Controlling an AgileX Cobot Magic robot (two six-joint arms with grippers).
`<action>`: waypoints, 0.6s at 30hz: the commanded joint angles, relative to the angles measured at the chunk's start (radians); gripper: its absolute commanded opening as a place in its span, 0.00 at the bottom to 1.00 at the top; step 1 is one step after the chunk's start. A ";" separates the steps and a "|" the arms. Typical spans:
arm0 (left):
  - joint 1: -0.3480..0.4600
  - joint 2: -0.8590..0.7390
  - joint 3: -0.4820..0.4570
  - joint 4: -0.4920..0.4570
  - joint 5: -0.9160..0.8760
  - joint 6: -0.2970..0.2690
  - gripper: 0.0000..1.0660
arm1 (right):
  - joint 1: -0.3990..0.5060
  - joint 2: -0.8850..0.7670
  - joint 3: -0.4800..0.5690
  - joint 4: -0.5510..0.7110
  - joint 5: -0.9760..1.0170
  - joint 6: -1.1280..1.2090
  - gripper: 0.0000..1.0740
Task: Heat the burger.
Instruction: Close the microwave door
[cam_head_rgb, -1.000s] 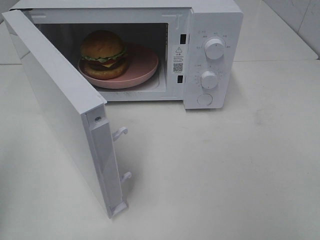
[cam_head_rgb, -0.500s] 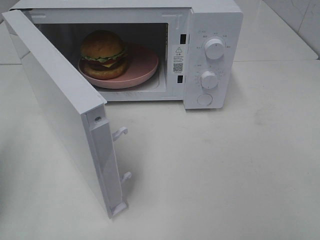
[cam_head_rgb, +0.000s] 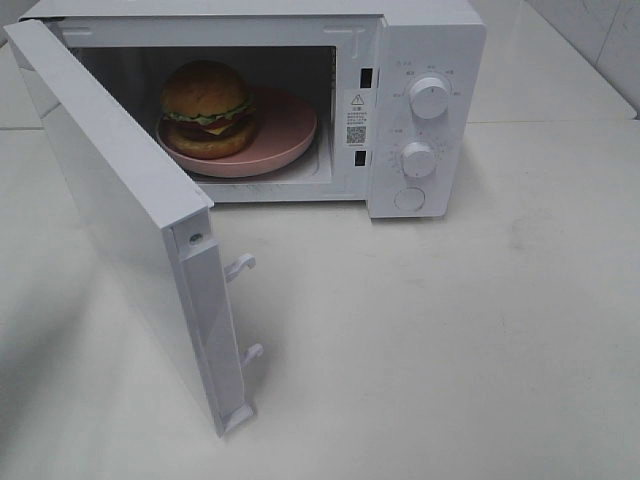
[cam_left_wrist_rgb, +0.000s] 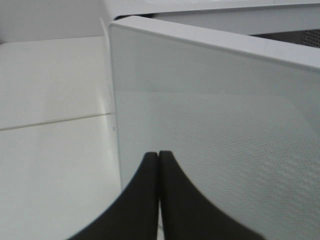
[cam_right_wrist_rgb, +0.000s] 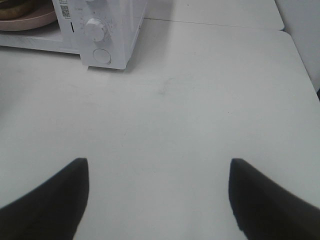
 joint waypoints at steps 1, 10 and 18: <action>-0.047 0.040 -0.023 0.012 -0.032 0.009 0.00 | -0.008 -0.030 0.000 0.003 -0.002 0.010 0.70; -0.317 0.190 -0.060 -0.269 -0.064 0.182 0.00 | -0.008 -0.030 0.000 0.003 -0.002 0.010 0.70; -0.496 0.276 -0.104 -0.521 -0.096 0.310 0.00 | -0.008 -0.030 0.000 0.003 -0.002 0.010 0.70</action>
